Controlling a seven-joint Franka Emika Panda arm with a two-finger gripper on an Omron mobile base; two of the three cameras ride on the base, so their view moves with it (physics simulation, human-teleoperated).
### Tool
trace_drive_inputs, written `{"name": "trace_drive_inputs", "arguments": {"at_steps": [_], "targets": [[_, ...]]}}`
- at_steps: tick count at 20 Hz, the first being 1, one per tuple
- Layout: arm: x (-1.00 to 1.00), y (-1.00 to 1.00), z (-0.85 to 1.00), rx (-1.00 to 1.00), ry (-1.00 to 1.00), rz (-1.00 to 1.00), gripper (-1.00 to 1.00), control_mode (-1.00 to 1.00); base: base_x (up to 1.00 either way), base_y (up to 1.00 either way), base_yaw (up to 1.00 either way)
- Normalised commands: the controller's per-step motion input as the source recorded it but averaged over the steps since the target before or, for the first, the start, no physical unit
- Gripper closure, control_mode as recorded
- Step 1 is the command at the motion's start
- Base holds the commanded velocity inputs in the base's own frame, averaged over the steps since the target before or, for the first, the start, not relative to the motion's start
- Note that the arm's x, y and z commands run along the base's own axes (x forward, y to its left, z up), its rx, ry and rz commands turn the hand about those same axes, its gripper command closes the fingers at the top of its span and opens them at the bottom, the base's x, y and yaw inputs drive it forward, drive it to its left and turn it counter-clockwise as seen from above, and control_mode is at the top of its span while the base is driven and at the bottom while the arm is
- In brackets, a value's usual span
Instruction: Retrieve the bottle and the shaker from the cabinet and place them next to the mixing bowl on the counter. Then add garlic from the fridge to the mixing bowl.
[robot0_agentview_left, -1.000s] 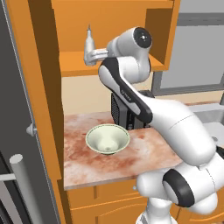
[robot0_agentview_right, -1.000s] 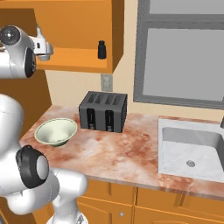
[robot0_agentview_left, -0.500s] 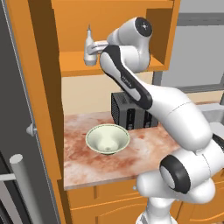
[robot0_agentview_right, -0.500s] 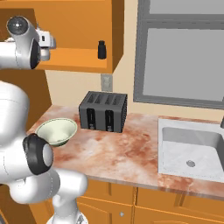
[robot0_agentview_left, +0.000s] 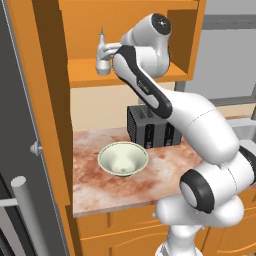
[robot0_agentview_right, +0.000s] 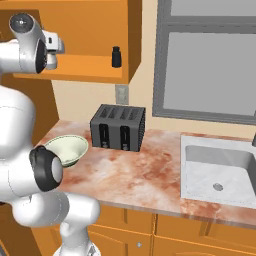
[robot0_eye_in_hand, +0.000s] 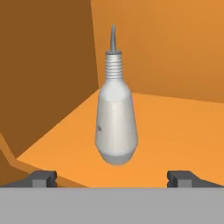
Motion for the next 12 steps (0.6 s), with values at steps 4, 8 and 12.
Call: {"name": "trace_drive_inputs", "arguments": {"at_steps": [4,8,12], "targets": [[0.20,0.12,-0.27,0.00,0.00,0.00,-1.00,-1.00,0.00,0.00,0.00],[0.28,0.10,-0.11,0.00,0.00,0.00,-1.00,-1.00,0.00,0.00,0.00],[0.35,0.10,-0.02,0.00,0.00,0.00,-1.00,-1.00,0.00,0.00,0.00]]}}
